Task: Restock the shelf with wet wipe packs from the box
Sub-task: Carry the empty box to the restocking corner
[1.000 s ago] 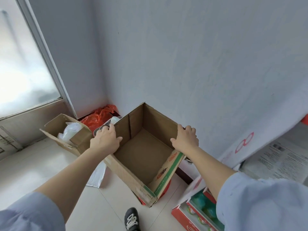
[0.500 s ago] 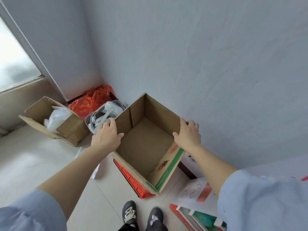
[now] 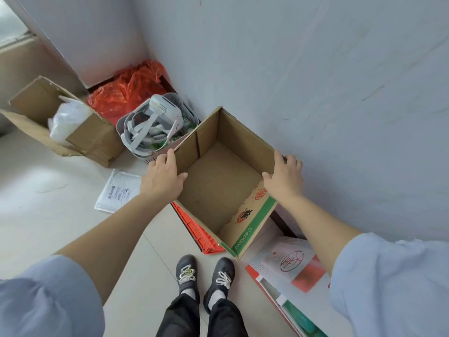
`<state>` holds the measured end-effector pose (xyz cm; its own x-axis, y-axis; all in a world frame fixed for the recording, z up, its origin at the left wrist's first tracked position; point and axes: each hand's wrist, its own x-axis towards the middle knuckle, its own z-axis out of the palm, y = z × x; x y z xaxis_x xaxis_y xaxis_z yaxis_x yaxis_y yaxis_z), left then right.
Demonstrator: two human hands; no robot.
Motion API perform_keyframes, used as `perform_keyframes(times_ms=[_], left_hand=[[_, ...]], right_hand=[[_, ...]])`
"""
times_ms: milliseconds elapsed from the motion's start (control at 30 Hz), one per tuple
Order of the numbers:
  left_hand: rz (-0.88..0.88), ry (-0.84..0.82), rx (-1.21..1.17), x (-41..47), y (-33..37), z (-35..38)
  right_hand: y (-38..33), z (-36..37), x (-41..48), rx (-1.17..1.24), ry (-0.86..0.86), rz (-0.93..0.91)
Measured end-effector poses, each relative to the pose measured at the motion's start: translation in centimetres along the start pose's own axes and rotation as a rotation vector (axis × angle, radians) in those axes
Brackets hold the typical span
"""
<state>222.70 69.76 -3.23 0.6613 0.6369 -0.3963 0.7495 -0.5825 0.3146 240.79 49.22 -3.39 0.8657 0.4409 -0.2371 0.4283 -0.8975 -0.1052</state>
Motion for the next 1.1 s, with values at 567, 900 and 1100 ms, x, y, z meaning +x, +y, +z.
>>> perform_keyframes(times_ms=[567,900,1100], left_hand=[[-0.025,0.03,0.023,3.2,-0.5,6.0],[0.024,-0.006,0.011,4.1,-0.6,4.7],[-0.03,-0.043,0.096,4.2,0.0,4.2]], right_hand=[[2.0,6.3,4.6,0.046,0.003,-0.071],[2.6,7.1,4.4,0.077,-0.21,-0.08],[2.6,6.0,4.4,0.052,-0.312,-0.066]])
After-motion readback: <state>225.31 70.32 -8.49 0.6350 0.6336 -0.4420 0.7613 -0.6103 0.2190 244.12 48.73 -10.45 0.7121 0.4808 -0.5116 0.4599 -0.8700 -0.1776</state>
